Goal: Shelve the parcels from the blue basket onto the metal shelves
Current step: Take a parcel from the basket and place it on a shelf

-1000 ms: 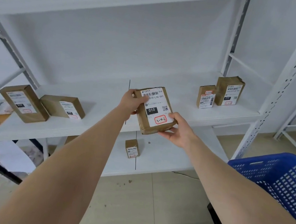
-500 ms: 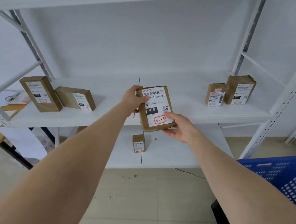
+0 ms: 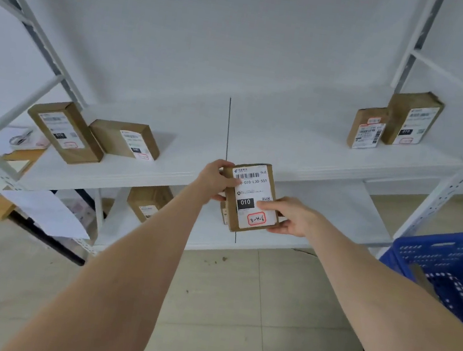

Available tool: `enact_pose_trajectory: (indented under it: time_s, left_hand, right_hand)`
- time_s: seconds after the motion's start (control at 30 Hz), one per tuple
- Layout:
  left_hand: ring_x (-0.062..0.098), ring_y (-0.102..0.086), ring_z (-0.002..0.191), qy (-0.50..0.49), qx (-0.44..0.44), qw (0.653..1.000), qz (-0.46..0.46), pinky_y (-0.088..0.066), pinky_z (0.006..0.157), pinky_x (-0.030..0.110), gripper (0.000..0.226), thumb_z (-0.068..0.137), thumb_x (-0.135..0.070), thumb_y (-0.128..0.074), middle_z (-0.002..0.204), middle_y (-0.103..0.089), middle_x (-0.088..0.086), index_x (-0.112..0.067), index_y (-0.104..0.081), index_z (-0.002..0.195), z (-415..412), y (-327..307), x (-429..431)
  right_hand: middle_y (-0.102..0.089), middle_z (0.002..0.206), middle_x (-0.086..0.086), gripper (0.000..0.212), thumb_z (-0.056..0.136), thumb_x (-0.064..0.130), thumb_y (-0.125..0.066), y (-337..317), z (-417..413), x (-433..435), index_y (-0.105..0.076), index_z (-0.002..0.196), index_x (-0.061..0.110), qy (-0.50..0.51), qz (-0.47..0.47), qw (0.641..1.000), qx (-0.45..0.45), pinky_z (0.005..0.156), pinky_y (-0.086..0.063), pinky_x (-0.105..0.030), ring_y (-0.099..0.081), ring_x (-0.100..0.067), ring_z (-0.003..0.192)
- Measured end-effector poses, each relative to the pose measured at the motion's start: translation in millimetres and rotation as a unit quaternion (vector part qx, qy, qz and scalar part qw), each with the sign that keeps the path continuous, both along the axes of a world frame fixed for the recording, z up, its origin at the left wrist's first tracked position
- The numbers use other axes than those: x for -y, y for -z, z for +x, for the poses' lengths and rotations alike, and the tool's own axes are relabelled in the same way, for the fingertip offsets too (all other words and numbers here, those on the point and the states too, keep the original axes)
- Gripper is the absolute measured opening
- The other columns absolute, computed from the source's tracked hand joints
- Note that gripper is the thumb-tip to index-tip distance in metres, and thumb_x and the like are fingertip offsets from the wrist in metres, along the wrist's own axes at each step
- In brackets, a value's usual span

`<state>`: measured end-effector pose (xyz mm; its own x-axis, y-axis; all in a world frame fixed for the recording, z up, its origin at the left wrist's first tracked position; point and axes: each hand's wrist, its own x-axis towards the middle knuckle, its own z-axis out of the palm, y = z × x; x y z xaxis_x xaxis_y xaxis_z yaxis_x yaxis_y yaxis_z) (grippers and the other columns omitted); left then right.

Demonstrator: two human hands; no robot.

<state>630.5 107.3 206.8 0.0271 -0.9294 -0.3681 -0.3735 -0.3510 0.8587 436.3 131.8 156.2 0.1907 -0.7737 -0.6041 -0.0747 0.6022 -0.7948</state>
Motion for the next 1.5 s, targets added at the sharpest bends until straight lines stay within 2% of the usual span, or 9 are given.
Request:
enact_pose_trajectory:
  time_s: [0.1,0.2,0.27,0.47,0.63,0.77,1.03,1.23,1.5]
  left_hand:
    - [0.024,-0.061,0.088,0.01,-0.009,1.0,0.015,-0.053,0.062,0.033,0.044,0.087,-0.003,-0.065,0.12,-0.056,0.01,-0.014,-0.049,0.127,-6,35,13]
    - [0.026,-0.06,0.094,0.017,-0.011,0.999,0.032,-0.054,0.073,0.041,0.043,0.088,-0.001,-0.064,0.121,-0.054,0.009,-0.014,-0.049,0.126,-22,73,24]
    - [0.027,-0.058,0.096,0.017,-0.011,0.999,0.039,-0.053,0.077,0.043,0.043,0.088,0.001,-0.061,0.12,-0.054,0.01,-0.015,-0.049,0.126,-35,97,31]
    - [0.024,-0.058,0.095,-0.014,-0.012,0.999,0.026,-0.054,0.069,0.033,0.047,0.088,0.006,-0.057,0.117,-0.057,0.012,-0.019,-0.051,0.127,-82,173,54]
    - [0.024,-0.057,0.093,-0.046,0.014,0.999,0.003,-0.057,0.08,0.045,0.053,0.089,0.003,-0.054,0.118,-0.054,0.003,-0.023,-0.047,0.134,-114,241,69]
    - [0.029,-0.057,0.111,-0.044,0.026,0.999,-0.013,-0.052,0.091,0.047,0.055,0.087,0.003,-0.055,0.128,-0.054,0.006,-0.023,-0.047,0.135,-123,303,93]
    - [0.026,-0.061,0.103,-0.043,0.016,0.998,-0.036,-0.055,0.086,0.046,0.055,0.087,0.002,-0.059,0.113,-0.055,-0.002,-0.024,-0.048,0.134,-121,388,145]
    - [0.028,-0.059,0.109,-0.021,0.019,0.997,-0.078,-0.053,0.091,0.046,0.052,0.085,0.0,-0.06,0.127,-0.056,0.002,-0.029,-0.053,0.127,-122,431,174]
    - [0.027,-0.056,0.113,-0.025,0.013,0.992,-0.119,-0.051,0.094,0.045,0.041,0.086,-0.003,-0.059,0.128,-0.054,0.003,-0.026,-0.058,0.12,-140,471,205]
  right_hand:
    - [-0.072,0.093,-0.009,0.019,0.081,0.013,-0.076,30,-5,11,-0.061,0.093,0.01,0.006,0.013,1.0,-0.017,0.089,-0.055,-0.041,-0.069,-0.024,0.089]
    - [-0.072,0.094,-0.01,0.021,0.081,0.01,-0.076,66,-15,20,-0.06,0.095,0.009,0.014,0.036,0.999,-0.026,0.086,-0.056,-0.042,-0.07,-0.024,0.089]
    - [-0.072,0.098,-0.012,0.021,0.081,0.007,-0.075,89,-26,26,-0.06,0.096,0.008,0.022,0.048,0.998,-0.024,0.076,-0.058,-0.039,-0.069,-0.024,0.088]
    - [-0.07,0.091,-0.011,0.027,0.079,0.0,-0.074,159,-65,55,-0.057,0.1,0.005,0.049,0.037,0.998,-0.023,0.075,-0.057,-0.04,-0.068,-0.024,0.082]
    - [-0.069,0.105,-0.019,0.032,0.078,-0.001,-0.075,213,-85,78,-0.059,0.106,0.0,0.053,0.024,0.997,-0.042,0.075,-0.056,-0.042,-0.069,-0.032,0.087]
    - [-0.067,0.099,-0.016,0.018,0.079,0.0,-0.075,264,-91,100,-0.059,0.085,0.007,0.061,0.008,0.997,-0.054,0.062,-0.055,-0.033,-0.066,-0.03,0.081]
    - [-0.069,0.107,-0.017,0.023,0.077,0.003,-0.077,364,-82,152,-0.058,0.083,0.015,0.077,-0.042,0.995,-0.057,0.069,-0.055,-0.033,-0.068,-0.028,0.083]
    - [-0.069,0.105,-0.008,0.024,0.079,0.009,-0.077,418,-86,176,-0.056,0.085,0.019,0.093,-0.089,0.989,-0.079,0.077,-0.054,-0.032,-0.067,-0.025,0.09]
    - [-0.068,0.117,-0.007,0.038,0.081,0.011,-0.073,462,-102,203,-0.062,0.118,0.009,0.101,-0.182,0.961,-0.184,0.089,-0.051,-0.033,-0.064,-0.024,0.102]
